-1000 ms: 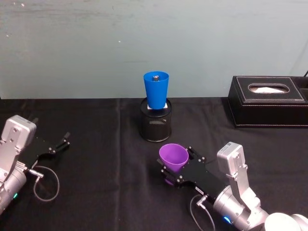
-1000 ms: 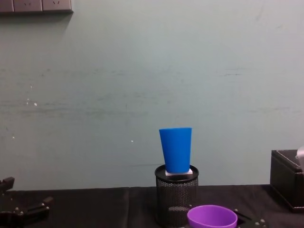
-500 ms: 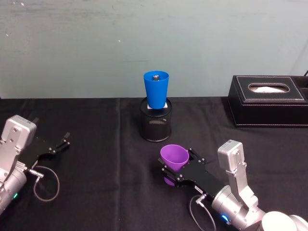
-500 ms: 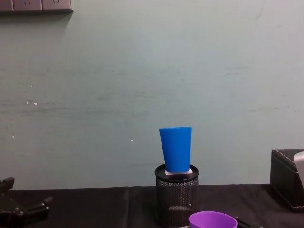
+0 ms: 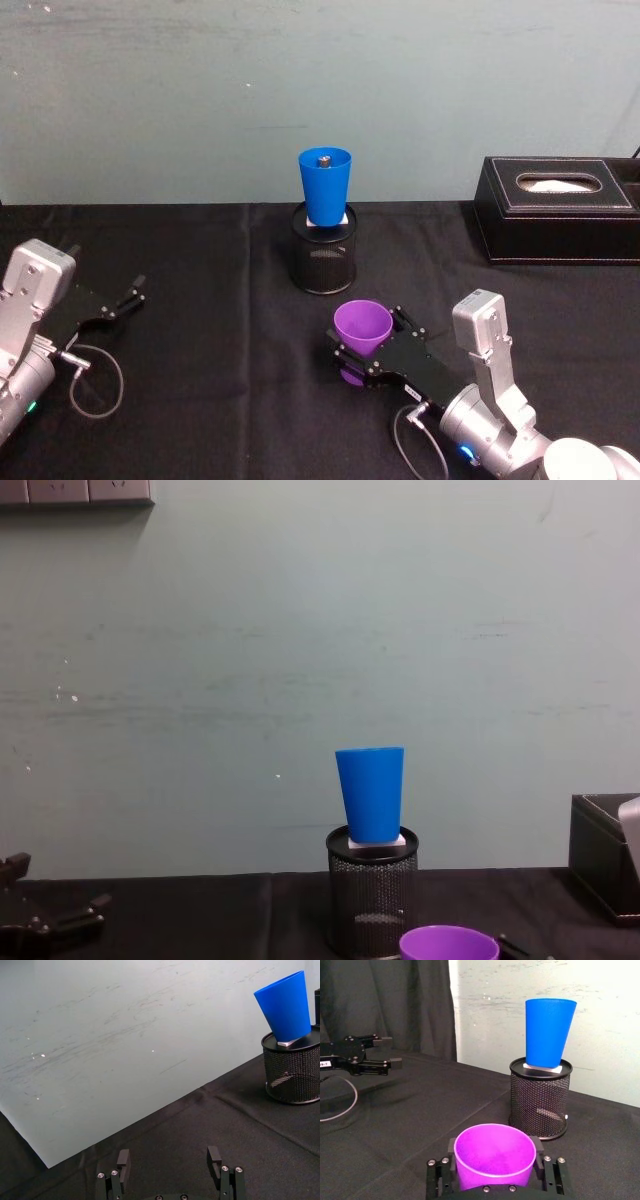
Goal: Pick up one cup with a gripper and tap it against the other cup.
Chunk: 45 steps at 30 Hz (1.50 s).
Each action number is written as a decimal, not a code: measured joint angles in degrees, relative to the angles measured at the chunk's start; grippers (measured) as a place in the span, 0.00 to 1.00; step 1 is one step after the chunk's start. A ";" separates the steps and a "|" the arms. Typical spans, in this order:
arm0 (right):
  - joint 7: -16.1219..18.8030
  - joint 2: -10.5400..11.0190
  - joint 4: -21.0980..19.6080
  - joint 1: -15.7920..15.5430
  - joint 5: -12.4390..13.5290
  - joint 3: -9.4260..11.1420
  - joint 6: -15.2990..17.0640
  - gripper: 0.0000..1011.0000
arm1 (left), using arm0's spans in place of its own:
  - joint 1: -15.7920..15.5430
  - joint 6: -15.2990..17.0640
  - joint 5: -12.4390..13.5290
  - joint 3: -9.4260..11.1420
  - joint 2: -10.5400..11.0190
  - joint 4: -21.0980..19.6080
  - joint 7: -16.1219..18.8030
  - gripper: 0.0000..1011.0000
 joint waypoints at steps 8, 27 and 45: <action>-0.04 0.03 -0.07 -0.04 0.00 -0.04 0.00 0.99 | 0.00 0.00 0.00 0.00 0.00 0.00 0.00 0.99; -3.19 0.37 -10.92 -2.53 2.22 3.30 0.79 0.99 | 0.00 0.00 0.00 0.00 0.00 0.00 0.00 0.99; -18.63 -3.23 -9.24 -3.21 -3.24 10.75 9.93 0.99 | 0.00 0.00 0.00 0.00 0.00 0.00 0.00 0.99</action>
